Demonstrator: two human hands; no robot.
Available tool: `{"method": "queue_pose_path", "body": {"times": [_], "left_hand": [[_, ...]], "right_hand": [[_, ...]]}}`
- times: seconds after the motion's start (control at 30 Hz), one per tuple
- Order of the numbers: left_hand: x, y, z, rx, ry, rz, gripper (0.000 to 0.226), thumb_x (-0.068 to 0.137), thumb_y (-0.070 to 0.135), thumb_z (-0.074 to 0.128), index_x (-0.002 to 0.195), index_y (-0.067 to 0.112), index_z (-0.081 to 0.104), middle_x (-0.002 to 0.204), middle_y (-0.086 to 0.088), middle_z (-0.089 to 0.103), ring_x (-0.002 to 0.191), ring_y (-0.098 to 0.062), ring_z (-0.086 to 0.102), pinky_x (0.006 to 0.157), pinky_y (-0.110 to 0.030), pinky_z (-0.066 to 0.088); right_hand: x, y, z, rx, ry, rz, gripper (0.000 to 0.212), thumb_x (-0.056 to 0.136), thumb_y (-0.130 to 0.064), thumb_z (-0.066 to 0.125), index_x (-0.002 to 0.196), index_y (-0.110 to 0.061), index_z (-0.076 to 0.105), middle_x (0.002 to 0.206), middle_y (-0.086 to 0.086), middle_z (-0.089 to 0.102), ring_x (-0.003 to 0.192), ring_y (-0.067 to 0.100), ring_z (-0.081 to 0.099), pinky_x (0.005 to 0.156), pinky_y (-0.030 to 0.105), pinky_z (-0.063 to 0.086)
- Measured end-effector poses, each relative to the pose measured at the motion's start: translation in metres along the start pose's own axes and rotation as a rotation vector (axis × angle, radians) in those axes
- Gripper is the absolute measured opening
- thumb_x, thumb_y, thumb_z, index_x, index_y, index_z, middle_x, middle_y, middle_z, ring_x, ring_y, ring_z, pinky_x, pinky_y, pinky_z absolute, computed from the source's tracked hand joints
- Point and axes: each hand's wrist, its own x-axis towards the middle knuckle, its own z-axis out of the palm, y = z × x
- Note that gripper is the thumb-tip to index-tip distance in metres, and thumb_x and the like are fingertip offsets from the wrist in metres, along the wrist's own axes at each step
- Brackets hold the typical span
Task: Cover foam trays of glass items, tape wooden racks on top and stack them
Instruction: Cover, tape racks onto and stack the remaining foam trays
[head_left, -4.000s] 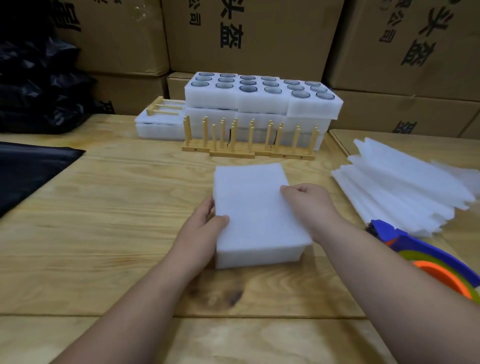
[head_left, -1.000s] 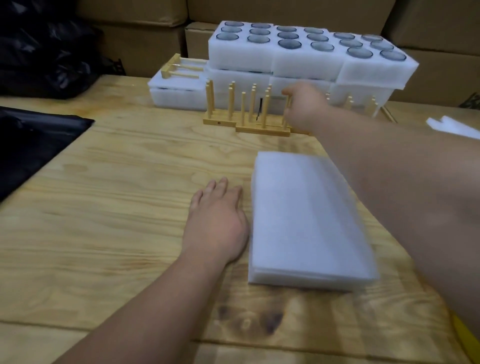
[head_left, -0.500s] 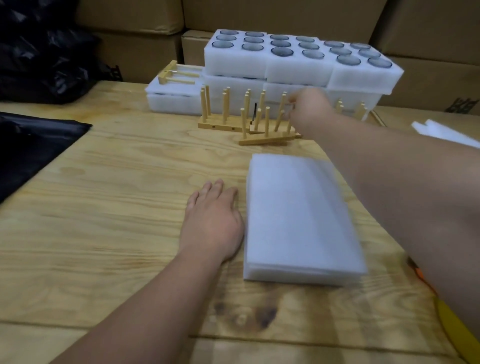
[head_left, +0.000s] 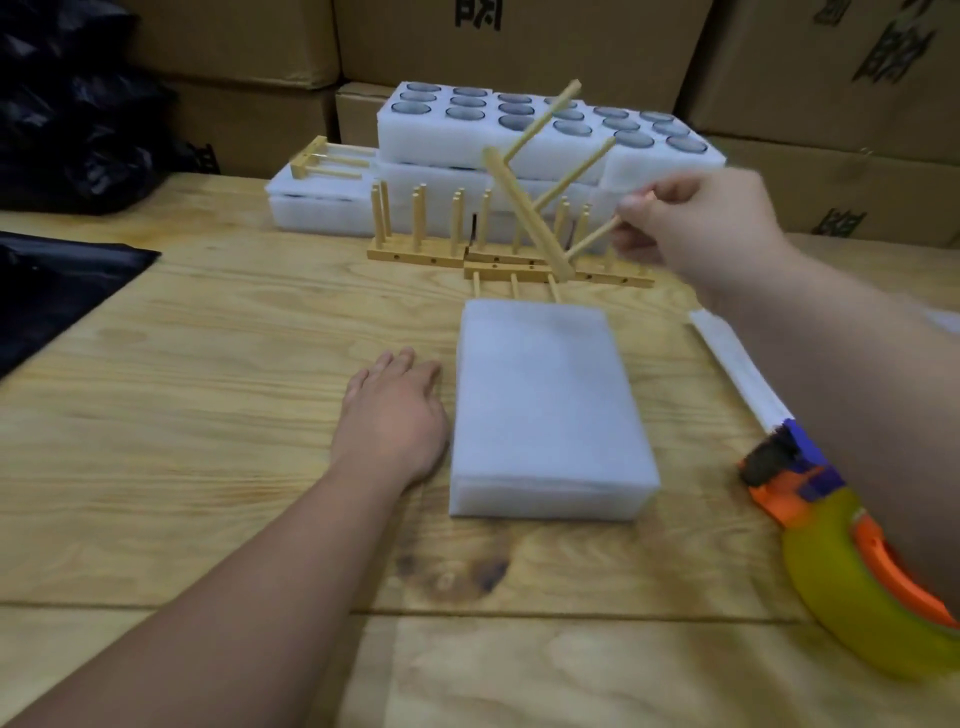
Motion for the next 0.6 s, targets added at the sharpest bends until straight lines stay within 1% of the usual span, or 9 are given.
{"method": "queue_pose_path", "body": {"times": [0.1, 0.13, 0.2, 0.27, 0.33, 0.4, 0.47, 0.53, 0.6], "left_hand": [[-0.003, -0.001, -0.005, -0.095, -0.033, -0.001, 0.048, 0.103, 0.025, 0.036, 0.149, 0.029, 0.047, 0.164, -0.002, 0.033, 0.153, -0.021, 0.023, 0.125, -0.039, 0.013], [-0.003, -0.001, -0.009, -0.203, -0.024, -0.027, 0.046, 0.104, 0.026, 0.037, 0.148, 0.028, 0.049, 0.16, -0.002, 0.039, 0.151, -0.021, 0.028, 0.124, -0.037, 0.017], [-0.006, 0.003, -0.02, -0.538, 0.04, -0.126, 0.042, 0.105, 0.025, 0.042, 0.145, 0.027, 0.053, 0.151, 0.001, 0.051, 0.143, -0.017, 0.041, 0.116, -0.027, 0.026], [-0.01, 0.013, -0.032, -0.854, 0.079, -0.187, 0.04, 0.105, 0.025, 0.045, 0.144, 0.027, 0.054, 0.148, 0.007, 0.054, 0.138, -0.008, 0.045, 0.111, -0.022, 0.029], [-0.013, 0.026, -0.042, -1.025, 0.05, -0.171, 0.04, 0.105, 0.027, 0.048, 0.145, 0.028, 0.053, 0.149, 0.011, 0.051, 0.136, -0.003, 0.043, 0.111, -0.022, 0.03], [-0.016, 0.04, -0.046, -1.032, -0.019, -0.131, 0.046, 0.103, 0.031, 0.053, 0.149, 0.031, 0.048, 0.152, 0.015, 0.045, 0.133, 0.002, 0.039, 0.105, -0.02, 0.028], [-0.018, 0.051, -0.045, -0.946, -0.107, -0.101, 0.058, 0.1, 0.035, 0.058, 0.155, 0.032, 0.038, 0.156, 0.015, 0.037, 0.136, 0.002, 0.034, 0.104, -0.02, 0.024], [-0.021, 0.06, -0.041, -0.857, -0.172, -0.069, 0.067, 0.099, 0.037, 0.058, 0.159, 0.029, 0.027, 0.165, 0.015, 0.021, 0.149, -0.002, 0.022, 0.117, -0.023, 0.018], [-0.025, 0.065, -0.037, -0.828, -0.17, -0.046, 0.068, 0.101, 0.036, 0.055, 0.16, 0.026, 0.023, 0.167, 0.016, 0.012, 0.153, -0.002, 0.011, 0.125, -0.03, 0.01]], "right_hand": [[-0.041, 0.014, -0.006, 0.213, -0.032, 0.142, 0.013, 0.097, -0.008, 0.065, 0.084, -0.008, 0.067, 0.069, 0.006, 0.069, 0.064, 0.014, 0.072, 0.063, 0.026, 0.06], [-0.054, 0.02, -0.006, 0.258, -0.038, 0.192, 0.012, 0.097, -0.007, 0.065, 0.086, -0.006, 0.067, 0.069, 0.006, 0.07, 0.065, 0.014, 0.072, 0.062, 0.025, 0.06], [-0.074, 0.031, -0.005, 0.328, -0.043, 0.291, 0.009, 0.096, -0.007, 0.066, 0.089, -0.003, 0.067, 0.067, 0.006, 0.072, 0.065, 0.013, 0.073, 0.058, 0.023, 0.058], [-0.089, 0.039, -0.003, 0.304, -0.046, 0.343, 0.007, 0.095, -0.011, 0.069, 0.09, -0.005, 0.07, 0.069, 0.004, 0.075, 0.061, 0.01, 0.071, 0.051, 0.02, 0.054], [-0.097, 0.047, -0.004, 0.153, -0.068, 0.341, 0.008, 0.092, -0.02, 0.073, 0.09, -0.012, 0.073, 0.076, 0.0, 0.078, 0.055, 0.007, 0.065, 0.044, 0.02, 0.047], [-0.101, 0.052, -0.007, -0.016, -0.097, 0.303, 0.014, 0.088, -0.03, 0.076, 0.084, -0.017, 0.076, 0.076, -0.004, 0.078, 0.051, 0.007, 0.056, 0.044, 0.021, 0.041], [-0.102, 0.053, -0.013, -0.15, -0.11, 0.239, 0.016, 0.083, -0.04, 0.08, 0.077, -0.025, 0.078, 0.072, -0.013, 0.075, 0.052, 0.0, 0.057, 0.054, 0.021, 0.04], [-0.103, 0.051, -0.018, -0.285, -0.152, 0.196, 0.014, 0.077, -0.05, 0.082, 0.075, -0.037, 0.078, 0.075, -0.025, 0.071, 0.071, -0.006, 0.064, 0.064, 0.024, 0.045], [-0.103, 0.05, -0.02, -0.402, -0.197, 0.169, 0.022, 0.076, -0.056, 0.079, 0.073, -0.035, 0.078, 0.079, -0.025, 0.07, 0.079, -0.002, 0.064, 0.069, 0.028, 0.05]]}}
